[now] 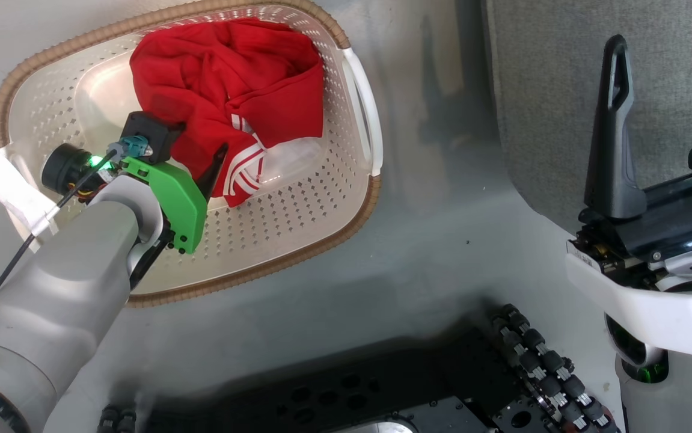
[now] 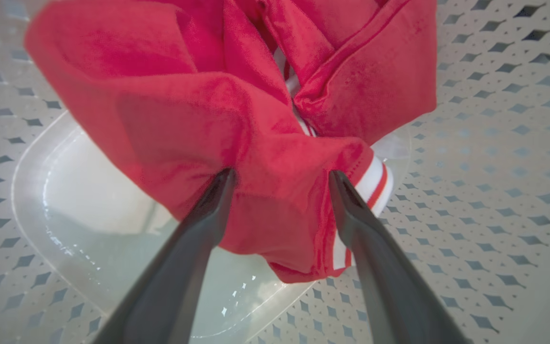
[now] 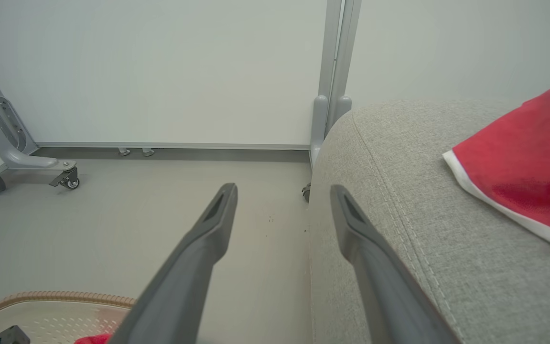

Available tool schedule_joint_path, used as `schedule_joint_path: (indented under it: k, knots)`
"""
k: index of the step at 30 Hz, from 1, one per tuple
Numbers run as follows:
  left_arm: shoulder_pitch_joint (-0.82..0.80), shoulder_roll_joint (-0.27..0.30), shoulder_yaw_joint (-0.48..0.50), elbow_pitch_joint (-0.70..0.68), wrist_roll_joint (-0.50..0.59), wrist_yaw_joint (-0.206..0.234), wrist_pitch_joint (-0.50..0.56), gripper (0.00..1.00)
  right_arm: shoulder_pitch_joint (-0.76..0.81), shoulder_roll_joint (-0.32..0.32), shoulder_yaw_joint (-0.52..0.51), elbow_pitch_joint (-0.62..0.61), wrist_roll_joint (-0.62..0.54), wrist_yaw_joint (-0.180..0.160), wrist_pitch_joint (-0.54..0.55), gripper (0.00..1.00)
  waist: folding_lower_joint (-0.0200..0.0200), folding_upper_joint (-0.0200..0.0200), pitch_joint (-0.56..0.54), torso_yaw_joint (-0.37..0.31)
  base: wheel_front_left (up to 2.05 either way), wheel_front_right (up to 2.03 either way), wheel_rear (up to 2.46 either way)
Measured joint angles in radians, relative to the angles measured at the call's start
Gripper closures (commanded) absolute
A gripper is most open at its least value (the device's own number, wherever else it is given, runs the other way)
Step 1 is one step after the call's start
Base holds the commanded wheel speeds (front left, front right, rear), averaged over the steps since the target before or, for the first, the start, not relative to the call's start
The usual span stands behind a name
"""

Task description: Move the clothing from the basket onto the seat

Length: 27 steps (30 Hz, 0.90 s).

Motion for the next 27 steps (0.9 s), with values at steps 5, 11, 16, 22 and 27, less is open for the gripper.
schedule_joint_path:
  k: [5,11,16,22,27]
  knots:
    - [-0.002,-0.017,0.000,0.018,0.033,0.000,-0.019,0.00,0.017,0.000,-0.001,-0.007,0.004,0.000,0.000,0.00,0.0000,0.0000,0.004,-0.009,0.00,0.00,0.00]
    - [-0.017,-0.030,-0.001,0.052,0.077,0.000,-0.052,1.00,0.025,0.000,0.000,-0.010,0.007,0.000,0.000,0.00,0.0000,0.0000,0.010,-0.004,0.00,0.00,0.00]
    - [-0.029,-0.031,-0.001,0.040,0.089,0.000,-0.062,1.00,0.013,0.000,-0.006,0.001,0.016,0.000,0.000,0.00,-0.0001,0.0000,0.006,0.001,0.00,0.00,0.00]
    - [-0.022,-0.002,0.082,-0.064,0.136,0.000,-0.066,1.00,-0.024,0.000,0.000,0.035,0.032,0.000,0.000,0.00,0.0000,0.0000,-0.028,0.004,0.00,0.00,0.00]
    - [0.121,0.018,0.208,-0.153,0.216,0.000,-0.067,1.00,-0.019,0.000,0.017,0.080,0.050,0.000,0.000,0.00,-0.0001,0.0000,-0.105,0.007,0.00,0.00,0.00]
